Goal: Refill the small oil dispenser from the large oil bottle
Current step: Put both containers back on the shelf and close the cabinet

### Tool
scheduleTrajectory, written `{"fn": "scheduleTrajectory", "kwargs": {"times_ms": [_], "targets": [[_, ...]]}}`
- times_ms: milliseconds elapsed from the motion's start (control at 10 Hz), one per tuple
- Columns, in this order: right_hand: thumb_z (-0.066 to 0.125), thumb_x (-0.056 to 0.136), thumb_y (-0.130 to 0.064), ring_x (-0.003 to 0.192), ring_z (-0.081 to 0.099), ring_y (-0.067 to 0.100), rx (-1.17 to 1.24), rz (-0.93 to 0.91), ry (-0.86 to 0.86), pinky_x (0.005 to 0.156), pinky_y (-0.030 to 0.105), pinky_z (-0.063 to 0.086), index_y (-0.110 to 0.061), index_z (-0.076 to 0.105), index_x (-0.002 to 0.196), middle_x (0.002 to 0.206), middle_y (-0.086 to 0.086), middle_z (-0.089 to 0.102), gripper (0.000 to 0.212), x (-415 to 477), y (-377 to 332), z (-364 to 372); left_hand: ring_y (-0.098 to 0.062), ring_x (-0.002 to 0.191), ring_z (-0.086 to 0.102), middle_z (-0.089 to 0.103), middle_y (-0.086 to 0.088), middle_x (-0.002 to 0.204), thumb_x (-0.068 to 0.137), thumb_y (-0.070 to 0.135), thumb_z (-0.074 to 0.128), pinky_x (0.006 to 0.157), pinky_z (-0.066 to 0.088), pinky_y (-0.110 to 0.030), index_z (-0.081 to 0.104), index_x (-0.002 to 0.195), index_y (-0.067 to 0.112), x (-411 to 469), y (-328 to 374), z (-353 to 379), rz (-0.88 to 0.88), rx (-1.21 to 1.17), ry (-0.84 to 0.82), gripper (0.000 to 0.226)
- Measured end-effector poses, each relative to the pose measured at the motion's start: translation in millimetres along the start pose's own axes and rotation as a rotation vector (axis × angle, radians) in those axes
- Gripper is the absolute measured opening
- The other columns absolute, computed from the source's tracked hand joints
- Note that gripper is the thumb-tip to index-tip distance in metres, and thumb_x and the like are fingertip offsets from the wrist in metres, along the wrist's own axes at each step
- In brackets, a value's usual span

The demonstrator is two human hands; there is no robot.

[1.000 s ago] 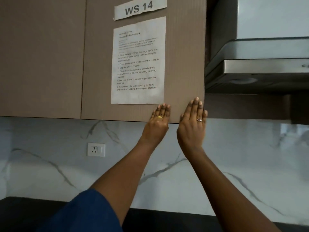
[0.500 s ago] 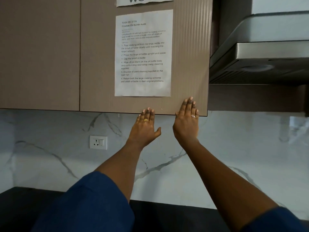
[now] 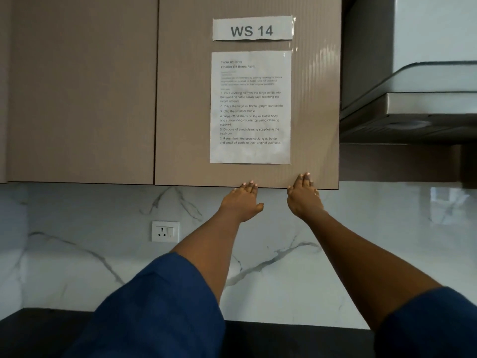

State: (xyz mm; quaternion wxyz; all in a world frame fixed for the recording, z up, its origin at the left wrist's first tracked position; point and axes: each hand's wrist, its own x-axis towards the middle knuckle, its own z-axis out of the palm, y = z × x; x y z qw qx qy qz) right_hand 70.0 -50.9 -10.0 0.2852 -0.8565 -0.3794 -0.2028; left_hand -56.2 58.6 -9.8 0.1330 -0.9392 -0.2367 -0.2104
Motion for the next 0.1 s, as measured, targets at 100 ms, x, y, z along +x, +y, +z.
{"fn": "scheduleTrajectory", "kwargs": {"times_ms": [100], "targets": [[0.017,0.103,-0.027,0.145,-0.004,0.029,-0.010,-0.009,-0.061,0.116,0.043,0.004,-0.001,-0.003,0.147,0.157,0.015,-0.009,0.055,-13.9,-16.5,2.3,-0.023,0.145,-0.004,-0.008,-0.008,0.157,0.099,0.041,0.027,0.116,0.007,-0.040,-0.006,0.148,0.008,-8.1,-9.3,-5.0,-0.030,-0.097,-0.045,0.067]]}}
